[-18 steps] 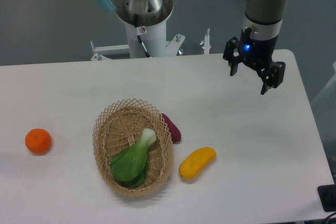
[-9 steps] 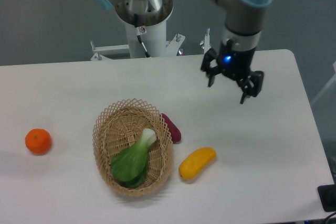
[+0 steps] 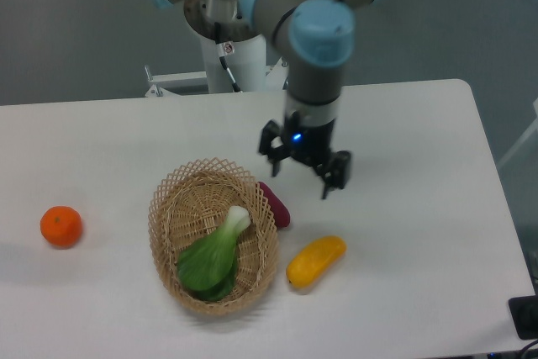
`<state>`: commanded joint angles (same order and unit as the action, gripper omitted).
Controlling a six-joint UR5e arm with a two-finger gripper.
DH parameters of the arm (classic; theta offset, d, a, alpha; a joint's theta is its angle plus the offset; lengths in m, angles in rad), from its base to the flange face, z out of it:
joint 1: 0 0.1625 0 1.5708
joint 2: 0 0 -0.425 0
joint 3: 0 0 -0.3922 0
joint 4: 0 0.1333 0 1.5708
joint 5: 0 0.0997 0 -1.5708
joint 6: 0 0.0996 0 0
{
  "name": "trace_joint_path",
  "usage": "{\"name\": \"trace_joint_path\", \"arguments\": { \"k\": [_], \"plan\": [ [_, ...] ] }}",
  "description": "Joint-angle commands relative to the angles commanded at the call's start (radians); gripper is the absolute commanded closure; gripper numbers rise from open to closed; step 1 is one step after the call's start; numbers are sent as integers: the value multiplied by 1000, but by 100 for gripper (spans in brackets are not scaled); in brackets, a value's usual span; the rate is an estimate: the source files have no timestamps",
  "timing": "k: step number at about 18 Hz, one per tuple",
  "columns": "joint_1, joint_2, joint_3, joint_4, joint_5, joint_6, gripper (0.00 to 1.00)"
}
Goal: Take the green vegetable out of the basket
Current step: 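Move the open gripper over the basket and lower toward the bok choy, then lower further and close the gripper on the bok choy stem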
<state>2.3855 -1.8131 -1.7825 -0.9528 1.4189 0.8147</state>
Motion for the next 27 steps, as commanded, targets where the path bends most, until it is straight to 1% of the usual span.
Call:
{"name": "trace_joint_path", "arguments": {
  "k": [3, 5, 8, 10, 11, 13, 14, 16, 20, 24, 27],
  "plan": [
    [-38, -48, -6, 45, 8, -5, 0],
    [-46, -61, -5, 51, 8, 4, 0],
    [-78, -91, 0, 52, 9, 6, 0],
    [-83, -97, -2, 52, 9, 6, 0],
    [-92, -110, 8, 54, 9, 4, 0],
    [-98, -129, 3, 81, 24, 4, 0],
    [-106, -130, -1, 86, 41, 4, 0],
    [-129, -138, -2, 86, 51, 3, 0],
    [-134, -169, -9, 88, 54, 0, 0],
    [-140, -186, 3, 88, 63, 0, 0],
    [-141, -206, 0, 89, 86, -2, 0]
  ]
}}
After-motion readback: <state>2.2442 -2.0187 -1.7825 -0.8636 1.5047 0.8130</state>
